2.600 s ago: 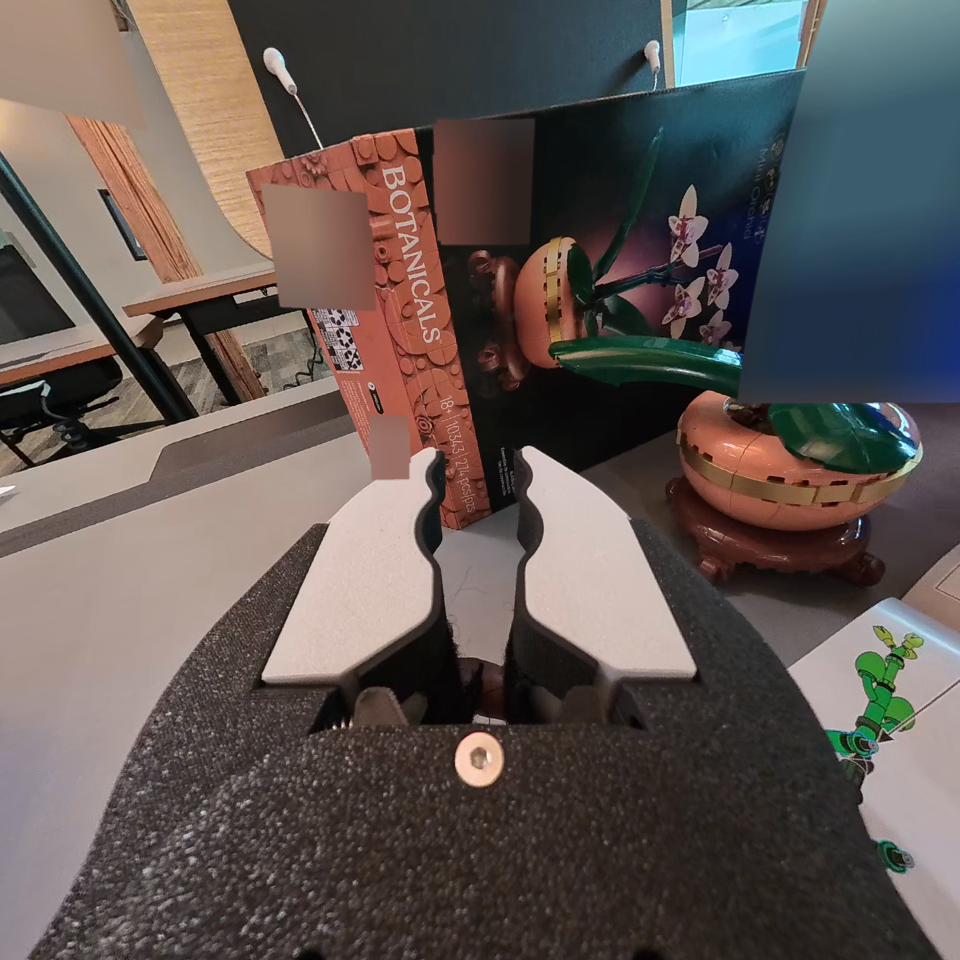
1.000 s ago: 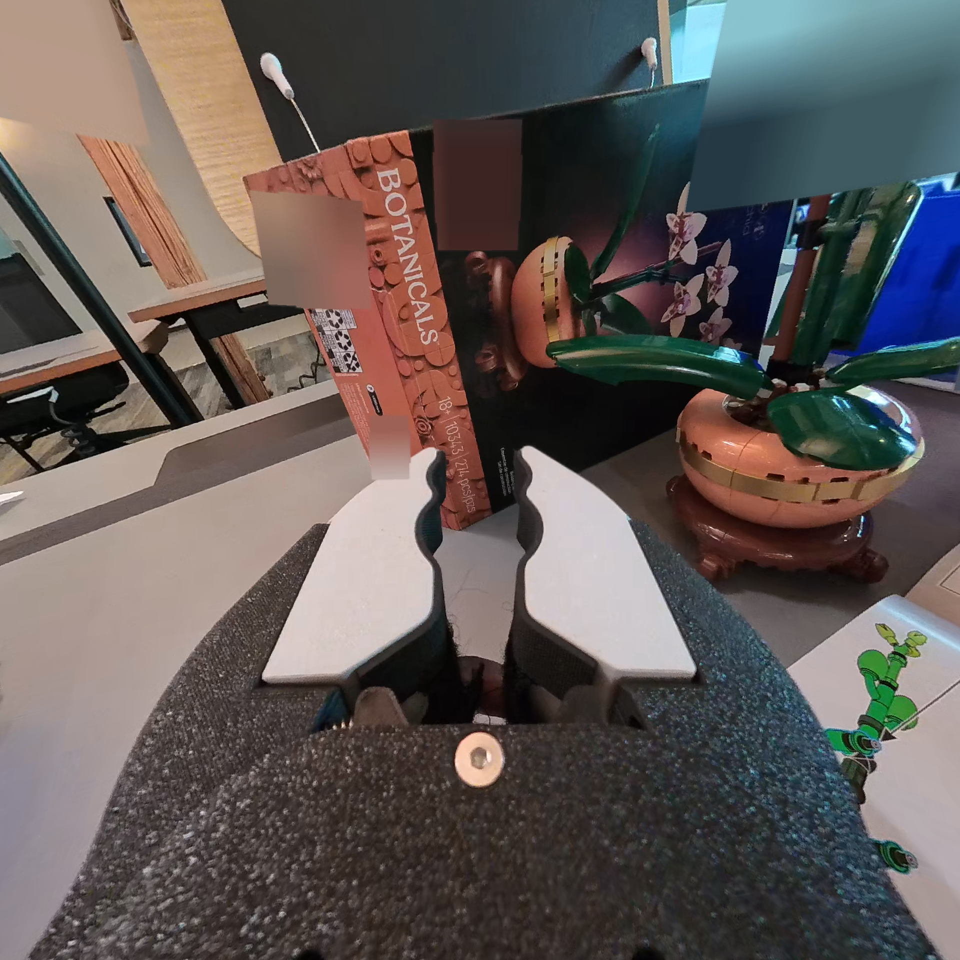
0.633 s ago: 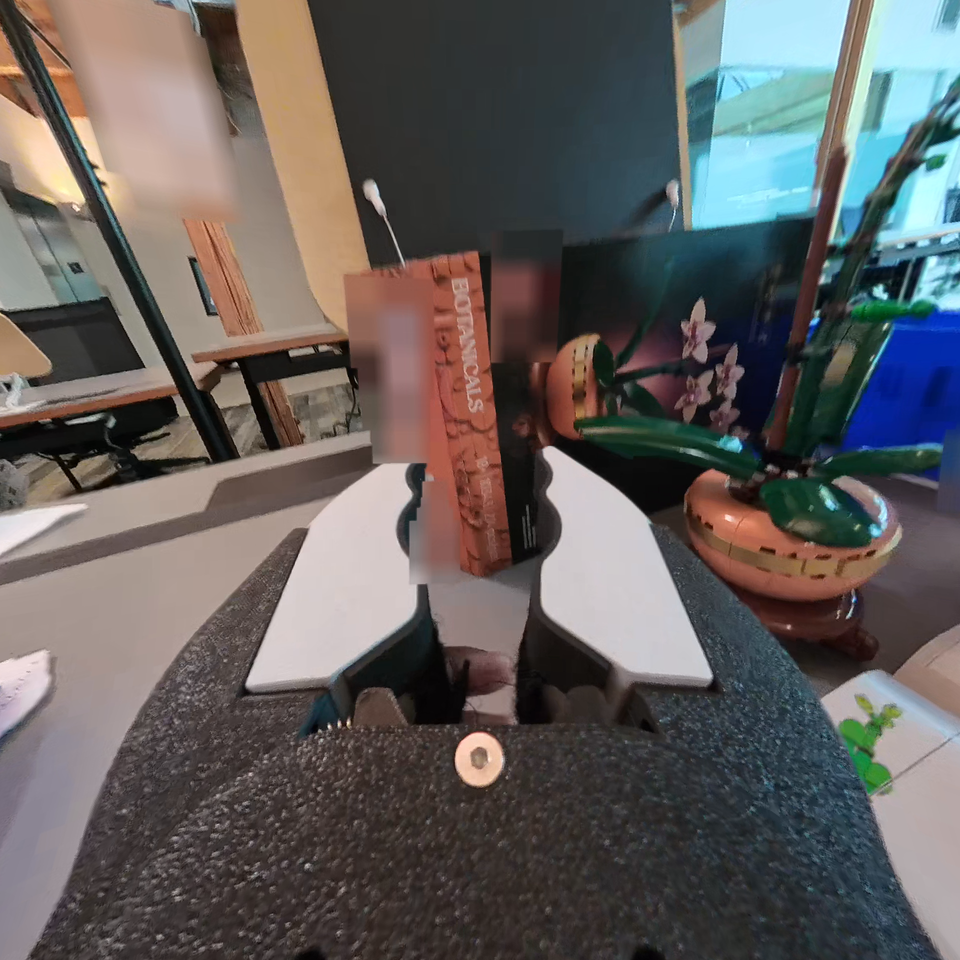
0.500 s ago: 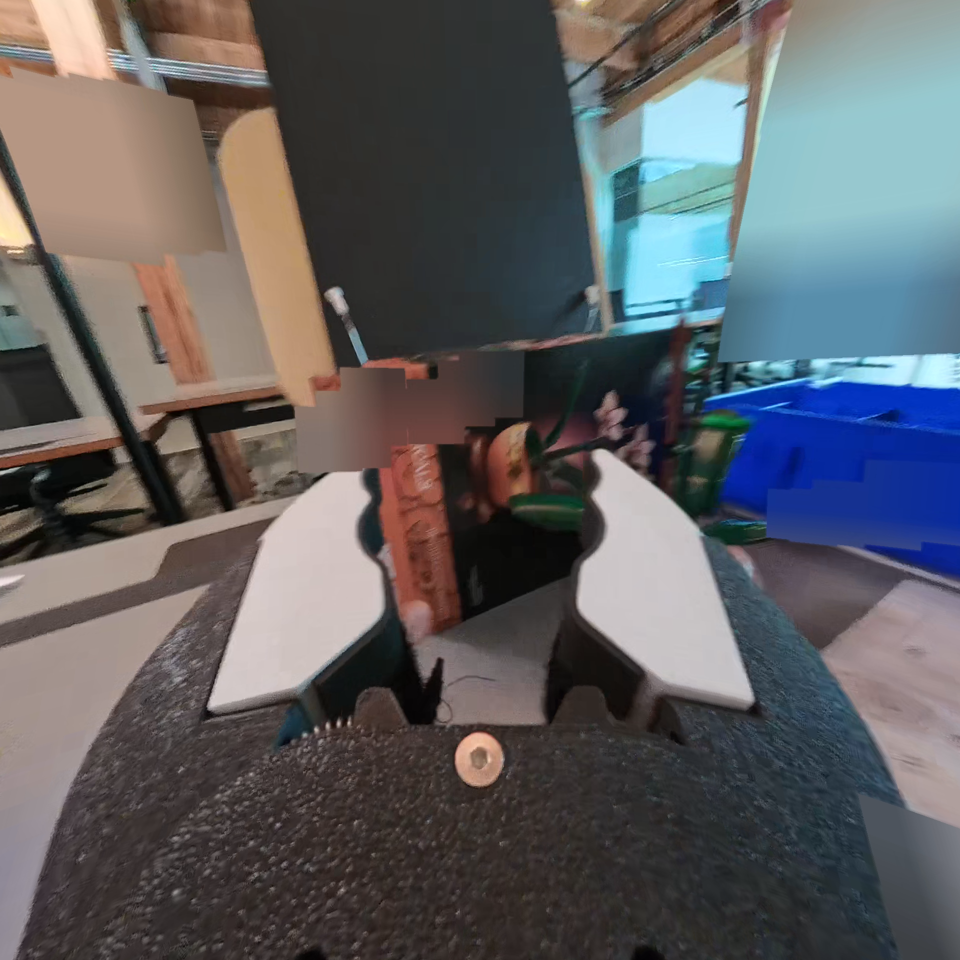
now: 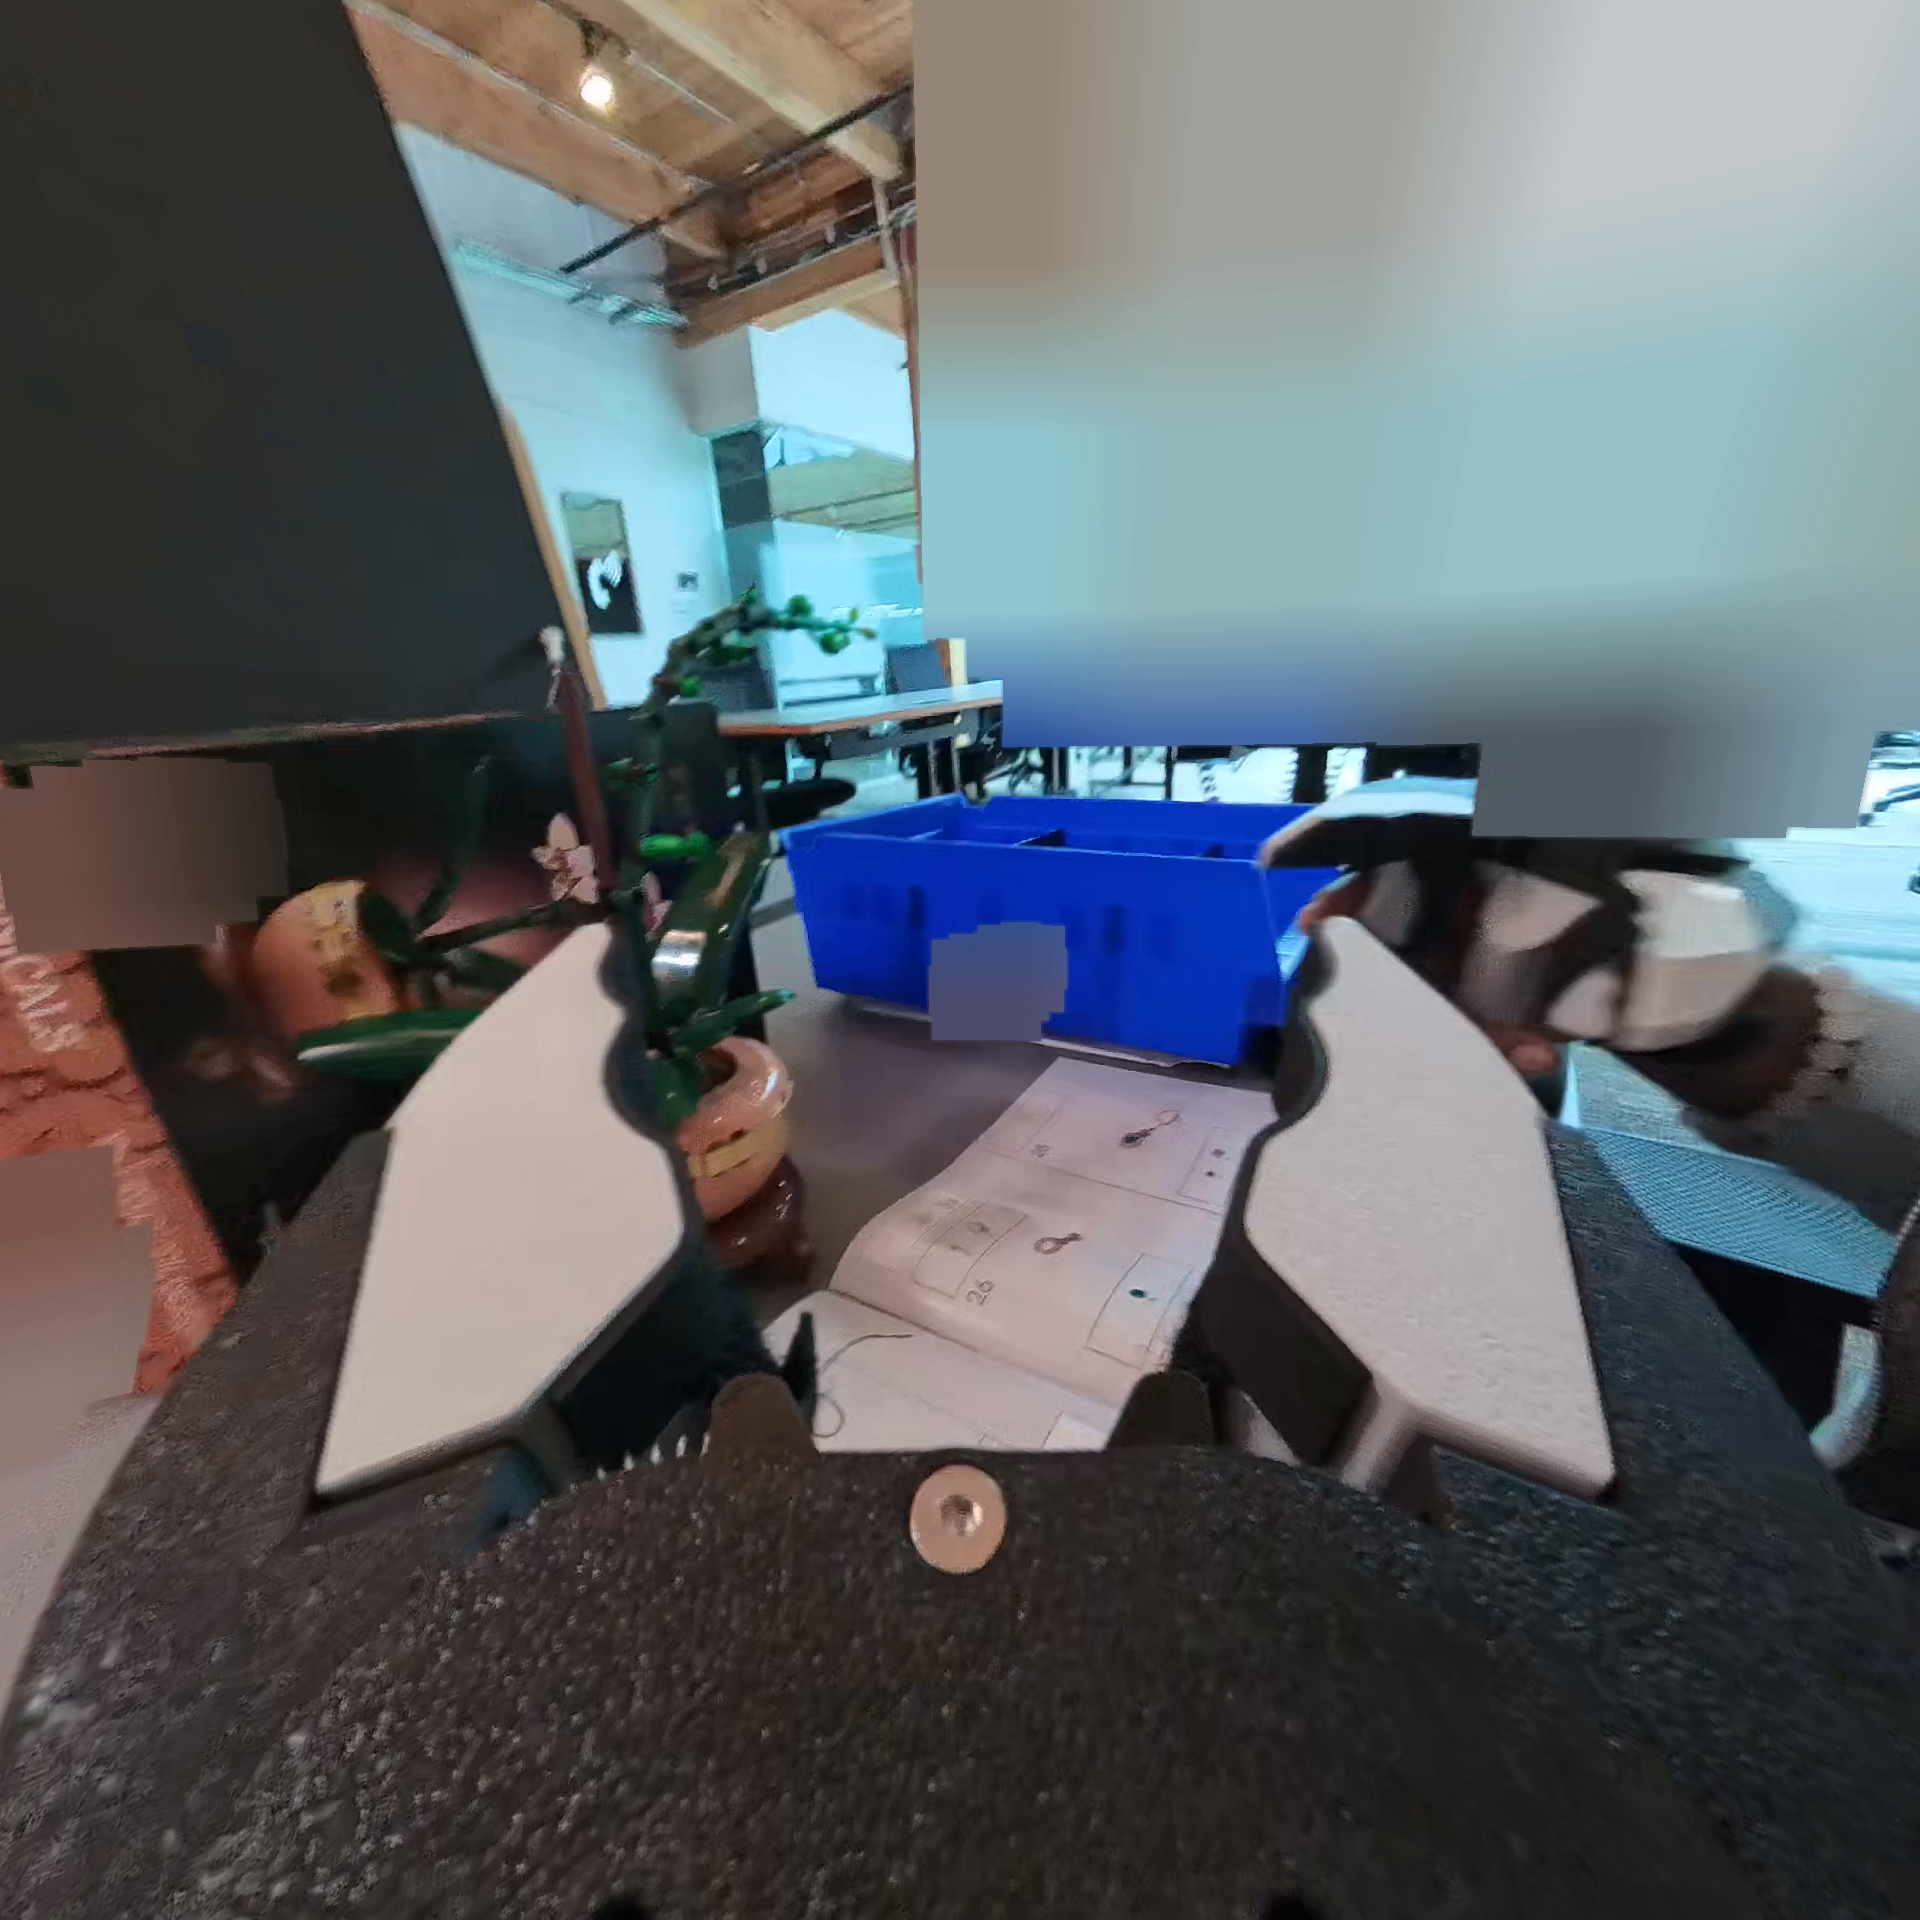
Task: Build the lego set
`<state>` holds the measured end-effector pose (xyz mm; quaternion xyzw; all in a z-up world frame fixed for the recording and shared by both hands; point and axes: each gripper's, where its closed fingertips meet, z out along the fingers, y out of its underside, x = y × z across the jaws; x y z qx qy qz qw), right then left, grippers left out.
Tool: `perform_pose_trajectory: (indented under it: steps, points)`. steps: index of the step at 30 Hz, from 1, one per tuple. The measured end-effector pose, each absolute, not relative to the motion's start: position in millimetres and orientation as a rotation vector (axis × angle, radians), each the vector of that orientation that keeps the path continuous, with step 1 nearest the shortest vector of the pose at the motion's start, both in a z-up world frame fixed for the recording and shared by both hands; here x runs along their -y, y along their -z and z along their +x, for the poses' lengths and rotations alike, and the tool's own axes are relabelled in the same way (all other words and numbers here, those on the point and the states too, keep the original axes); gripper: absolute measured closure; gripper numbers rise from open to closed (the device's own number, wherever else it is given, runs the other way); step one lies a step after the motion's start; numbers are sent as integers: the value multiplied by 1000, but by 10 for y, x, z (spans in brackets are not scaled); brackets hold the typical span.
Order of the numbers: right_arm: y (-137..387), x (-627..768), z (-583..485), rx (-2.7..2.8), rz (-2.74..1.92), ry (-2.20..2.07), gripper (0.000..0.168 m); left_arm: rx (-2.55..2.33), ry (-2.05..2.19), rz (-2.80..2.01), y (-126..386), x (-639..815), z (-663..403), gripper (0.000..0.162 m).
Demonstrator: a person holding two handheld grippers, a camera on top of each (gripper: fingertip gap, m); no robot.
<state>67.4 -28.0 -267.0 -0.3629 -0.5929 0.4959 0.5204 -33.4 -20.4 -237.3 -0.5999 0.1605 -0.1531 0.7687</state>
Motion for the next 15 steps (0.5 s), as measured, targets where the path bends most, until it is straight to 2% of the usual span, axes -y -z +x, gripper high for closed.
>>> perform_pose_trajectory:
  steps: [1,3,4,5,11,15]
  points:
    - [2682,163,552,1379,-921,-1165,103,-383,333,-1272,2381,232,-273,59]
    - [2675,-218,351,1277,-1065,-1091,153,-484,280,-1248,2406,223,-211,106]
    - [2699,-353,265,1294,-1116,-1057,168,-516,224,-1265,2418,159,-243,134]
    - [2744,-407,184,1369,-1140,-1034,168,-541,164,-1303,2436,64,-299,160]
    - [3009,-635,-133,1680,-1195,-749,168,-763,284,-1555,2635,-398,-222,162]
    - [3431,-729,-85,1730,-1414,-676,168,-795,278,-1743,3140,-555,-259,161]
